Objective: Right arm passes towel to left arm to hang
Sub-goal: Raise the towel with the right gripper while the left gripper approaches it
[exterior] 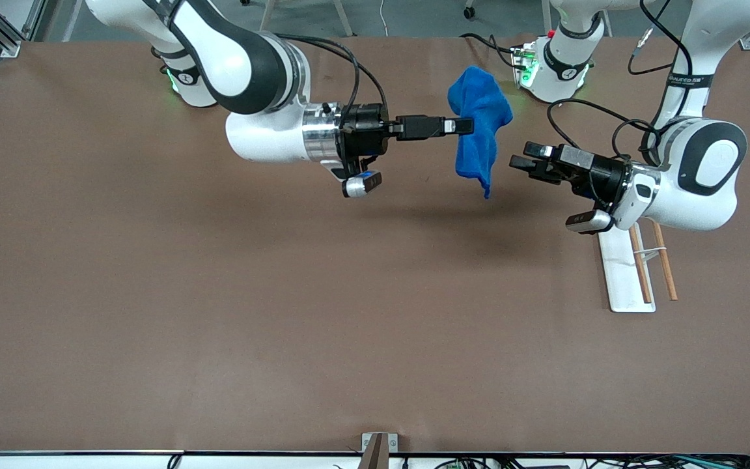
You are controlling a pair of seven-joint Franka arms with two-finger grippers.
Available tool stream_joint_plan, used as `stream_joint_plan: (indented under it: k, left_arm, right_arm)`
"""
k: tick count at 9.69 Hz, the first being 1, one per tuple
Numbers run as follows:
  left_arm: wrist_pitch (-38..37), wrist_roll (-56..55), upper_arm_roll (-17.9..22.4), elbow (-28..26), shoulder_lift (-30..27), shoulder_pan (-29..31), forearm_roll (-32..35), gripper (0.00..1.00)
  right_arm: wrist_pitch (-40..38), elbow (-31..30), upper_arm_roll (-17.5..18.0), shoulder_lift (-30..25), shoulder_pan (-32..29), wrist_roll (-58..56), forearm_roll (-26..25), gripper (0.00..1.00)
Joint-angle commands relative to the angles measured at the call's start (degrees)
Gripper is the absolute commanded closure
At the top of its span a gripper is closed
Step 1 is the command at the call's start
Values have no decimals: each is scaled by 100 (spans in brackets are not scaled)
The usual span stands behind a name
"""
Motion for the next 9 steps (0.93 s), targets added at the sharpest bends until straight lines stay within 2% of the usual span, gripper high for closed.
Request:
stream_joint_plan:
  k: [1,3,5,8,9]
  left_arm:
    - [35,162,27,-558,-306,-32,-473,0]
    - [61,241,-8,-770,-448,-119,-1045,3]
    - [114,459,-43,-963,-474,-190,-1056,4]
    - [201,759,-70,-1087,-457,-208,-1108,9]
    - [237,768,-70,-1070,-457,-199,-1265,14]
  right_arm:
    - [20,258,-11,228,107,-199,240,99]
    - [20,486,-11,421,152,-313,285,99]
    - [46,733,-11,598,239,-322,285,99]
    - [117,751,-20,598,249,-453,434,99]
    - [117,751,-20,598,249,-454,434,99]
